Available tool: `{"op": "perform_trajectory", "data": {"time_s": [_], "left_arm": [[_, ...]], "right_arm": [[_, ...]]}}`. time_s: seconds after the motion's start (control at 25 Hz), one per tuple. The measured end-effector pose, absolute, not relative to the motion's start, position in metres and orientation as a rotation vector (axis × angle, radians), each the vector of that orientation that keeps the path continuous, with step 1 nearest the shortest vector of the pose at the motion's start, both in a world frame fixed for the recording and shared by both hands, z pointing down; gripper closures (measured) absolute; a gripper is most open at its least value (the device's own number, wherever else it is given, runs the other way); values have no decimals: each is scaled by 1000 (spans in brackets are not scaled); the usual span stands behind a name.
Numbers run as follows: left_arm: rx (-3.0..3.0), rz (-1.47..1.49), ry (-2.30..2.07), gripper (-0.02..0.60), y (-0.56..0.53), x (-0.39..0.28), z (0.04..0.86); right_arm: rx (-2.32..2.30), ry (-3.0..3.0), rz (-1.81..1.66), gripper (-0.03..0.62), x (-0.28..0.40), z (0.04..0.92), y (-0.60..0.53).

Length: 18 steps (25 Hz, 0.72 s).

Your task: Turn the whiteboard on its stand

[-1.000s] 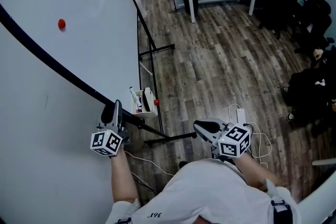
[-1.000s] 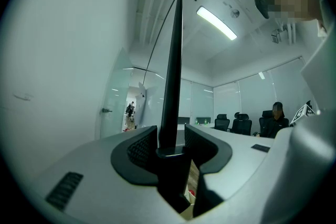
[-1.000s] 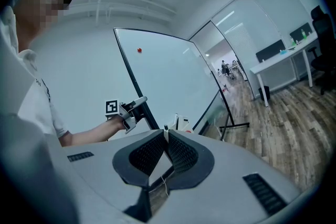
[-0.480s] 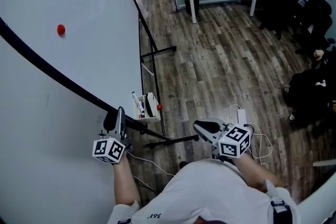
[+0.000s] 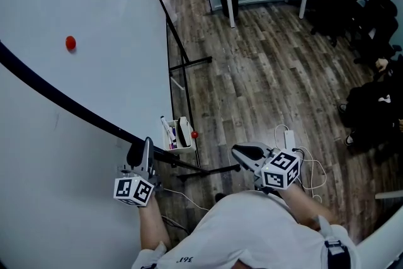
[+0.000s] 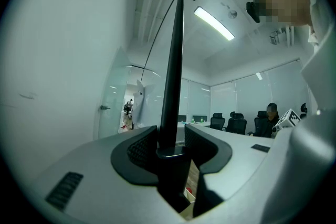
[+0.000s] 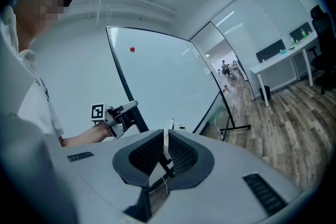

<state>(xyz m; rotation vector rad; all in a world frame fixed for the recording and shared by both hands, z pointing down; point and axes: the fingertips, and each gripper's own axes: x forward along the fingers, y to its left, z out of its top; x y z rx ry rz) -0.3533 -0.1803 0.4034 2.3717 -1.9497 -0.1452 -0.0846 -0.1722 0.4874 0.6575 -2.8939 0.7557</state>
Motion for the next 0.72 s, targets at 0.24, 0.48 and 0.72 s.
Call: {"op": "perform_trajectory", "data": {"time_s": [0.24,0.48,0.72], "left_arm": [[2373,-147,-1937,413,-170,-345,398],[2350,-157,-1946,413,-137,-331,414],[2365,-156,-1930,413,-127,-323,413]], "right_arm": [[650,-2897,753,563,-88,481,-177],[632,-2902,736,563,-83,497,-157],[626,-2898,743,563,-83,497,-155]]}}
